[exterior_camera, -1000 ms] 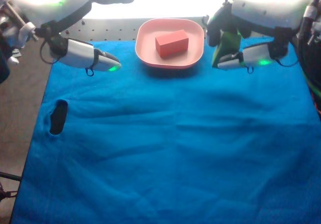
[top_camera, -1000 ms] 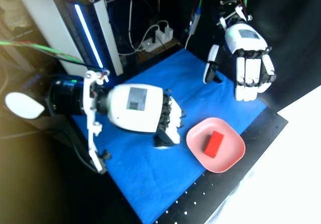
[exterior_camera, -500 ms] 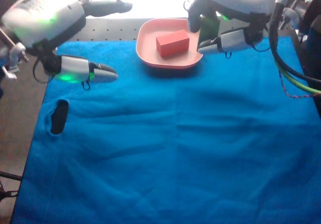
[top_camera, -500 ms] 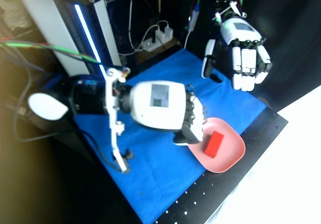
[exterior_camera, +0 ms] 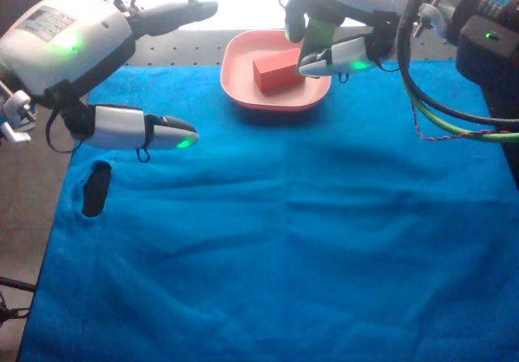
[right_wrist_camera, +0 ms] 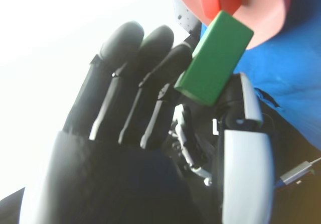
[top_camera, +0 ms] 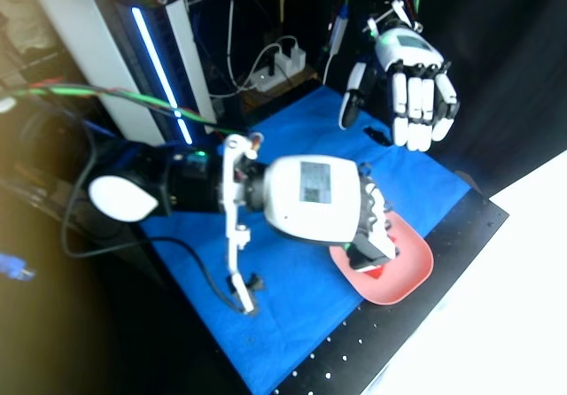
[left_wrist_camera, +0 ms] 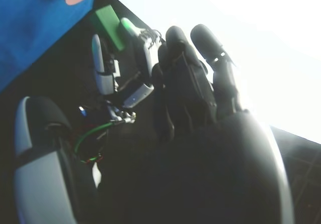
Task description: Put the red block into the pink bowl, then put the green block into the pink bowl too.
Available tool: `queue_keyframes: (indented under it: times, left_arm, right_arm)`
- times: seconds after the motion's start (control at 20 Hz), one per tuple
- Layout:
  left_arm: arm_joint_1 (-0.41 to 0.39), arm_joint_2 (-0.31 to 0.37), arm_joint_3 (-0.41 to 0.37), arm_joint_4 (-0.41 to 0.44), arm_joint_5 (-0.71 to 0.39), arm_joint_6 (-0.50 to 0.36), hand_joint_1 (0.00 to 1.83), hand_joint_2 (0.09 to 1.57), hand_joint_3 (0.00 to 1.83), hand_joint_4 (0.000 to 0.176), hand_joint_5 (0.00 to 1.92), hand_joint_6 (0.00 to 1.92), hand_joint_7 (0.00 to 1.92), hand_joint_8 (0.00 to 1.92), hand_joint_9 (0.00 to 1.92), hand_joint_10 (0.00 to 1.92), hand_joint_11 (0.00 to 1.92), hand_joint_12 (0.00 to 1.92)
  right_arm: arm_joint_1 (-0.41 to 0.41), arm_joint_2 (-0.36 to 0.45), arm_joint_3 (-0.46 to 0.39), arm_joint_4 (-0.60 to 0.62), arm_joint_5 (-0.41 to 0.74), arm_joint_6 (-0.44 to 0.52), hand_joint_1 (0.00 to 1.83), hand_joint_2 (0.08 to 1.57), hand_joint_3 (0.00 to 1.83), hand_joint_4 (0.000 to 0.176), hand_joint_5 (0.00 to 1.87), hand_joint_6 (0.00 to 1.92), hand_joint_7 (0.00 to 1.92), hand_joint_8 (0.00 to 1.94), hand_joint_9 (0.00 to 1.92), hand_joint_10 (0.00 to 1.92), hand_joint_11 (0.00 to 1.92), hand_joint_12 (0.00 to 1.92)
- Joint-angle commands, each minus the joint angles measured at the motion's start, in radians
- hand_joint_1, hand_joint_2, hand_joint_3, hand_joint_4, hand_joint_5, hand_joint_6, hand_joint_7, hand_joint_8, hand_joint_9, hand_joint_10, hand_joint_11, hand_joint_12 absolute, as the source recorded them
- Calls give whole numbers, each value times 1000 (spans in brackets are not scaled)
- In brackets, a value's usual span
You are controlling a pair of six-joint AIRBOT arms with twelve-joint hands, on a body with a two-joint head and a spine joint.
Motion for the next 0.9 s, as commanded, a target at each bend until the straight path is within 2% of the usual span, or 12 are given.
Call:
queue_keyframes:
  times: [0.0,0.05,0.15,0.2,0.25,0.3,0.35,0.5,0.55,0.6,0.65,0.85]
  left_arm:
    - [-7,1,-4,-16,-132,1,771,865,3,27,336,1,515,7,572,11,12,1241]
    - [-6,0,-5,-16,-135,1,762,874,5,41,329,0,509,3,554,2,2,1228]
    - [-4,-4,-7,-16,-140,1,769,887,6,67,293,0,470,0,516,1,0,1172]
    - [-2,-4,-8,-16,-141,1,771,889,5,72,283,0,461,0,505,0,0,1151]
    - [0,-5,-9,-17,-141,1,786,880,0,84,294,5,475,6,513,4,0,1139]
    - [2,-5,-9,-17,-141,1,804,867,0,67,321,11,499,11,536,12,0,1152]
    - [4,-5,-10,-18,-142,0,785,880,2,58,322,5,511,8,537,10,0,1150]
    - [6,-5,-13,-18,-143,0,782,891,5,49,317,1,515,7,527,5,0,1122]
    - [6,-5,-13,-18,-143,0,808,891,4,19,322,3,510,4,526,4,0,1122]
    - [6,-5,-13,-18,-143,0,813,891,4,13,323,3,509,3,526,4,0,1122]
    - [6,-5,-13,-18,-145,0,832,869,0,18,350,10,515,4,538,8,0,1139]
    - [6,-8,-14,-17,-147,0,834,848,0,27,360,5,500,0,526,1,0,1071]
  right_arm:
    - [19,-1,6,21,115,0,1265,1090,0,0,985,790,1109,970,1072,809,849,1315]
    - [19,-1,8,21,115,0,1263,1089,1,0,979,808,1113,951,1103,723,863,1285]
    - [19,-1,15,21,112,0,1251,1082,1,0,981,884,1137,834,1186,409,870,1102]
    - [19,-1,20,22,110,0,1240,1081,0,0,1000,919,1123,794,1196,256,833,1017]
    - [19,-3,25,24,109,0,1238,1079,0,14,1009,938,1119,767,1217,153,833,957]
    - [18,-8,32,28,107,0,1242,1081,0,0,994,916,1126,803,1276,127,884,998]
    - [18,-16,41,34,104,0,1254,1075,0,0,1013,835,1137,838,1322,121,916,1015]
    - [18,-29,56,39,100,0,1259,1079,0,0,978,875,1154,824,1333,97,922,1001]
    - [18,-35,60,39,97,0,1266,1075,0,0,974,875,1179,785,1356,84,953,964]
    - [18,-40,65,40,94,0,1268,1074,0,0,973,875,1185,777,1361,81,959,956]
    - [18,-45,69,40,92,0,1266,1069,0,0,1004,818,1179,792,1375,76,958,1005]
    - [13,-66,85,40,87,0,1257,1081,0,0,966,892,1160,808,1387,59,967,1054]
